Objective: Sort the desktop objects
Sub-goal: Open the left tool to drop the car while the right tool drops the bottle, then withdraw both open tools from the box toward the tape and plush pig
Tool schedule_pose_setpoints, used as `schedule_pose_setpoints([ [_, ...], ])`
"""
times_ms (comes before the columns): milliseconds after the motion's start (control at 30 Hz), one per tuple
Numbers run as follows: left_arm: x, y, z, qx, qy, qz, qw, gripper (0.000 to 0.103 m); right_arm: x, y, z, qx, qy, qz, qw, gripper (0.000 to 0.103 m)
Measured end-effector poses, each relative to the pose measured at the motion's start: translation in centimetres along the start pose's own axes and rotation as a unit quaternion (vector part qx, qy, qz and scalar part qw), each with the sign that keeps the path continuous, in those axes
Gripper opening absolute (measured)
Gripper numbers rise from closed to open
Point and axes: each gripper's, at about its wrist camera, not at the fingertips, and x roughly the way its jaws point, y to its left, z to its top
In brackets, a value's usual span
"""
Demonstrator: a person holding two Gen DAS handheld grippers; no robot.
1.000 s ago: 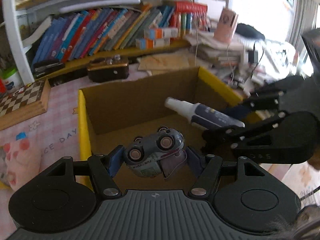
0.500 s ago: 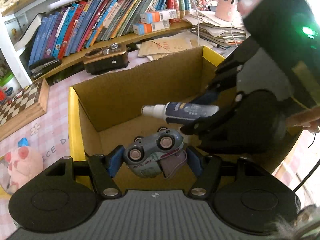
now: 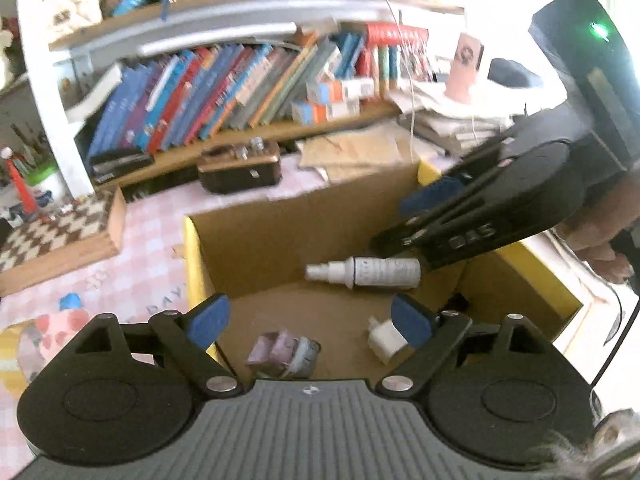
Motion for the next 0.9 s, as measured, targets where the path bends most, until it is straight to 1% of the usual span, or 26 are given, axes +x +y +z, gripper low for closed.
schedule_pose_setpoints([
  [100, -1.4, 0.4, 0.4, -0.013, -0.02, 0.009, 0.9997, 0.088, -1.8, -0.4, -0.1, 0.021, -0.027, -0.008, 0.999, 0.044],
  [233, -4.2, 0.9, 0.9, -0.034, -0.057, 0.016, 0.9976, 0.092, -4.4, -0.1, -0.8, 0.028, -0.066, -0.031, 0.997, 0.045],
  [300, -5.9, 1.0, 0.9, -0.044, -0.078, 0.017, 0.9958, 0.097, -6.0, 0.2, -1.4, 0.032, -0.087, -0.044, 0.995, 0.051],
  [333, -6.6, 1.0, 0.8, -0.048, -0.088, 0.017, 0.9948, 0.099, -6.5, 0.3, -1.6, 0.034, -0.096, -0.049, 0.994, 0.051],
  [467, -9.7, 1.1, 0.2, -0.061, -0.12, 0.022, 0.9907, 0.1, -9.2, 1.0, -3.0, 0.041, -0.132, -0.074, 0.988, 0.056],
  [567, -11.6, 1.2, -0.6, -0.069, -0.134, 0.029, 0.9881, 0.101, -10.9, 1.7, -4.1, 0.042, -0.153, -0.096, 0.983, 0.061],
  [700, -13.5, 1.6, -1.6, -0.077, -0.145, 0.035, 0.9857, 0.103, -12.6, 2.9, -5.6, 0.044, -0.171, -0.118, 0.977, 0.063],
  [800, -14.8, 1.8, -2.3, -0.084, -0.154, 0.042, 0.9836, 0.103, -13.3, 4.0, -6.6, 0.046, -0.178, -0.13, 0.974, 0.067],
  [900, -16.0, 1.9, -3.3, -0.085, -0.158, 0.045, 0.9828, 0.103, -13.8, 5.4, -7.7, 0.047, -0.181, -0.139, 0.972, 0.067],
])
